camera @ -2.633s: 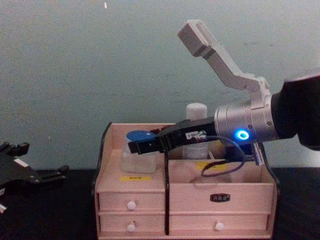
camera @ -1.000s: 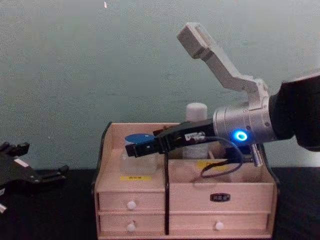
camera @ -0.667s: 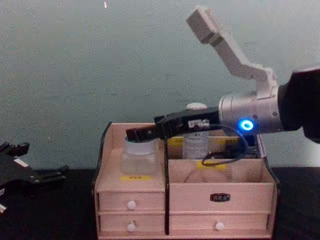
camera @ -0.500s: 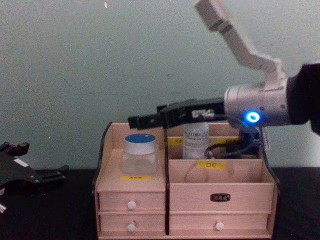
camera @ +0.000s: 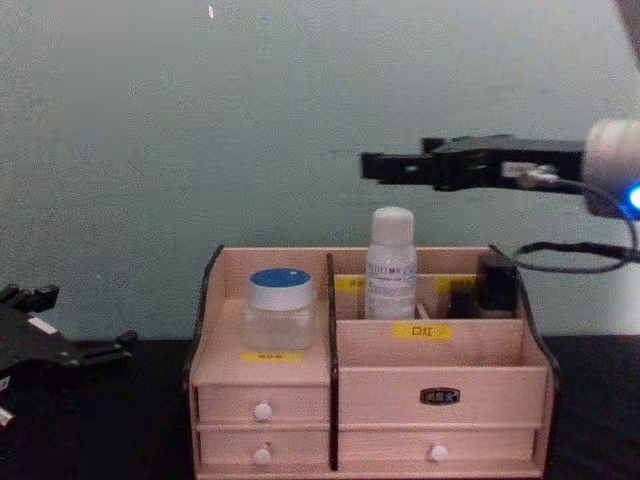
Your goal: Pick up the facial cleanser and watermelon frost from the table and place them into the tiered storage box.
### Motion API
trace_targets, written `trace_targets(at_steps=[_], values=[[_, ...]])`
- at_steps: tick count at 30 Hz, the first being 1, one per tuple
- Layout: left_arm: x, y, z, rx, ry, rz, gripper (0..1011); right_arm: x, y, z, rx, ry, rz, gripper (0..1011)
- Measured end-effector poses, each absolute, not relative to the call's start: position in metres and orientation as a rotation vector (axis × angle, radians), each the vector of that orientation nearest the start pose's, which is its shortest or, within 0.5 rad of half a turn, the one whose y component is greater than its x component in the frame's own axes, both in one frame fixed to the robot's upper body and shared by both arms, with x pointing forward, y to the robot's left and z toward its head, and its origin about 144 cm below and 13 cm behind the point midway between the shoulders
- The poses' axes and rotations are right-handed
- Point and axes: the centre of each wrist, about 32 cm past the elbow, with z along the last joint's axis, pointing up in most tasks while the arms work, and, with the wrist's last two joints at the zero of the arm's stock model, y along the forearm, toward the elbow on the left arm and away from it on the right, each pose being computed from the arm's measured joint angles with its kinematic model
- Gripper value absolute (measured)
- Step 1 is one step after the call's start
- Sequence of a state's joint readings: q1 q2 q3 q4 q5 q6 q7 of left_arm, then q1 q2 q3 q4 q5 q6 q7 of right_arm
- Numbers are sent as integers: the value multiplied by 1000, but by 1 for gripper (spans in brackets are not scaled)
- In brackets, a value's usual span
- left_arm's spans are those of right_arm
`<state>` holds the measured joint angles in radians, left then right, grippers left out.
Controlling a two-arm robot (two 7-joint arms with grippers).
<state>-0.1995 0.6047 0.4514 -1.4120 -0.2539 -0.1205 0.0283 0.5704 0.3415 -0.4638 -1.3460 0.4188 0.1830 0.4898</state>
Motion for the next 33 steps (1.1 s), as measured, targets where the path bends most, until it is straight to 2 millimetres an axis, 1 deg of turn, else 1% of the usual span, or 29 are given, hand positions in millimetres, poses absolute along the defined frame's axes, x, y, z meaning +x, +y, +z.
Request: trace_targets(at_steps=[6, 9, 13, 18, 21, 23, 26, 33], values=[[489, 310, 1140, 304, -285, 1248, 1001, 565, -243, 1254, -47, -78, -893, 1000], [489, 310, 1140, 304, -285, 1248, 1001, 560, -249, 1251, -36, -79, -940, 1000], [489, 310, 1140, 304, -285, 1248, 1001, 551, -261, 1239, -23, -80, -1049, 1000], [489, 310, 1140, 304, -285, 1248, 1001, 545, -267, 1226, -19, -84, -1144, 1000], [489, 310, 1140, 304, -285, 1248, 1001, 542, -270, 1212, -22, -72, -1221, 1000], [489, 310, 1140, 304, -285, 1248, 1001, 541, -270, 1210, -24, -70, -1235, 1000], [489, 310, 1140, 304, -285, 1248, 1001, 540, -270, 1197, -35, -46, -1290, 1000], [489, 310, 1140, 304, -285, 1248, 1001, 539, -269, 1175, -61, 1, -1354, 1000]])
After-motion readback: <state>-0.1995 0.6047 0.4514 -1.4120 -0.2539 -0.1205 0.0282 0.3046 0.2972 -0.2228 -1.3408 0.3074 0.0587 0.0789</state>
